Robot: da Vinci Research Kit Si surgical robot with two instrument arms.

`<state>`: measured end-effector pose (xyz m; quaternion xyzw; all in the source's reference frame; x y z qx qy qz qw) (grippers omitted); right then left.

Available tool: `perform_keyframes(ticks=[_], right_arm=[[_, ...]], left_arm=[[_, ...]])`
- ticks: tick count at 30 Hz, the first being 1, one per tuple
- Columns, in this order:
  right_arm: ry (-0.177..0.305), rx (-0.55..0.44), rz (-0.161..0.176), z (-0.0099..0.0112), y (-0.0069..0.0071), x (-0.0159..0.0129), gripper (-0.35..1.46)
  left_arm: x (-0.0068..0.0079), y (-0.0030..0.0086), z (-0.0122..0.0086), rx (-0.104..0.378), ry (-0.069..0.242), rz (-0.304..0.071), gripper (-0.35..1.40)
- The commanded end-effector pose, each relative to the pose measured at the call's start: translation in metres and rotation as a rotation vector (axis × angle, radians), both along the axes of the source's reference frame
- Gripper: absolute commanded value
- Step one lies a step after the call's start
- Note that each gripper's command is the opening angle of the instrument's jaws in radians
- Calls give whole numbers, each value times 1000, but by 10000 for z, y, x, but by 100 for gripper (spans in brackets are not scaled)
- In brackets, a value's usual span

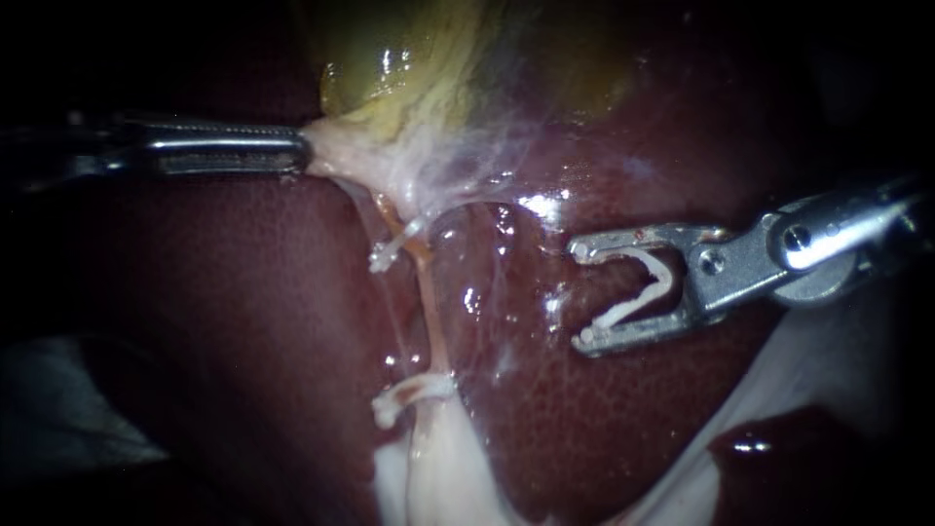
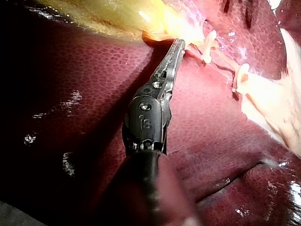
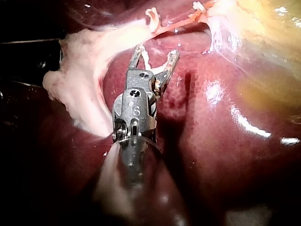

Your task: Clipping first clip right tube

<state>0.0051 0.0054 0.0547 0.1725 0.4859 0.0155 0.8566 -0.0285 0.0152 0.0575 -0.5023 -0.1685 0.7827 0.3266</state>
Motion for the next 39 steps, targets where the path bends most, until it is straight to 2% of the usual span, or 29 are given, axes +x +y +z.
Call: perform_keyframes(ticks=[1, 4, 11, 19, 26, 39], right_arm=[[1, 0, -1, 0, 0, 1, 45], [-1, -2, 2, 0, -1, 3, 45], [10, 7, -8, 0, -4, 13, 45], [12, 115, 14, 15, -14, 35, 45], [28, 188, 40, 36, -21, 62, 45], [28, 283, 48, 94, -35, 97, 46]], left_arm=[[0, -2, -4, -3, -1, -3, -35], [-2, -5, -9, -4, -2, -7, -35], [-2, -6, -9, -4, -2, -6, -35], [-3, -5, -9, -4, -2, -7, -35], [-4, -5, -9, -4, -1, -7, -35], [-6, -5, -9, -4, -1, -8, -35]])
